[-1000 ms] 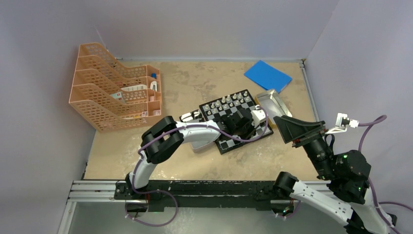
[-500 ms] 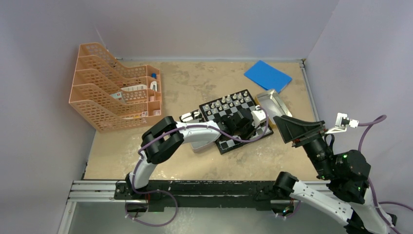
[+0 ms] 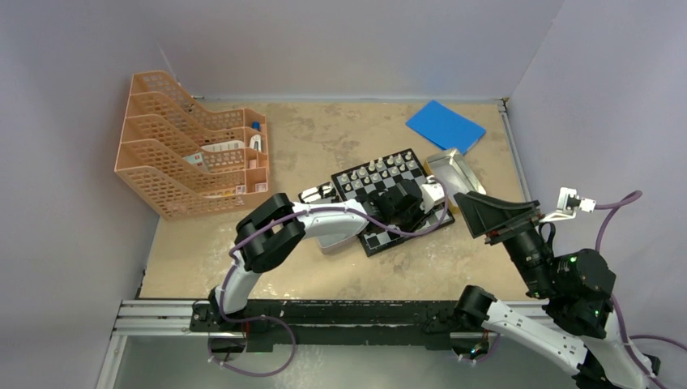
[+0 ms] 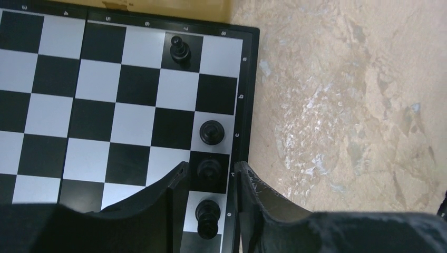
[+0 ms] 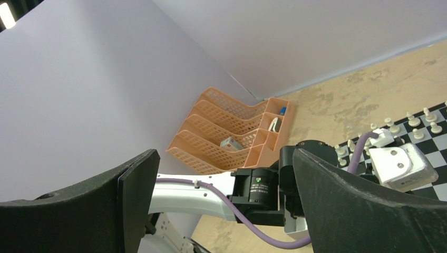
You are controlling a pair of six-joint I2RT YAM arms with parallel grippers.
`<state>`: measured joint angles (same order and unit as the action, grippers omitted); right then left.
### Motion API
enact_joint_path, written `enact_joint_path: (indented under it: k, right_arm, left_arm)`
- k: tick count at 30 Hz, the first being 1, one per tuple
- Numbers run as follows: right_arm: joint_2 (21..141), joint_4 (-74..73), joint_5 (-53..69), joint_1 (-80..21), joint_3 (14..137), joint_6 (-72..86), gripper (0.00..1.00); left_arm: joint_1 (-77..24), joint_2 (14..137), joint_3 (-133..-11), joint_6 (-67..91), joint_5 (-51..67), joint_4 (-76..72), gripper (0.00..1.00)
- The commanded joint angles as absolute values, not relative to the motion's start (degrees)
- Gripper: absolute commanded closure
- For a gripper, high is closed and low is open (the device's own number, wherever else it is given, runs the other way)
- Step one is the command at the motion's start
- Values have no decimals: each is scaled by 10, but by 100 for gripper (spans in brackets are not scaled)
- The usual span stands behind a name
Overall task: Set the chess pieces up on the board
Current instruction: Place the chess piece on the chessboard.
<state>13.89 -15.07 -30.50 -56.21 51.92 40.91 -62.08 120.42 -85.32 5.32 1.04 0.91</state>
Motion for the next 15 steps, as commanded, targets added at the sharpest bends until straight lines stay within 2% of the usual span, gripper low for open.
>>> enact_joint_path:
  k: [1, 9, 15]
  right_arm:
    - [141, -116, -305, -569, 516, 403, 1]
    - [151, -123, -303, -569, 512, 417, 1]
    - [160, -125, -300, -568, 510, 433, 1]
  left_arm:
    - [-626, 1158, -890, 69, 36, -1, 63]
    - [-611, 1095, -882, 141, 37, 35, 61]
    - [-567, 1023, -827, 183, 51, 54, 64]
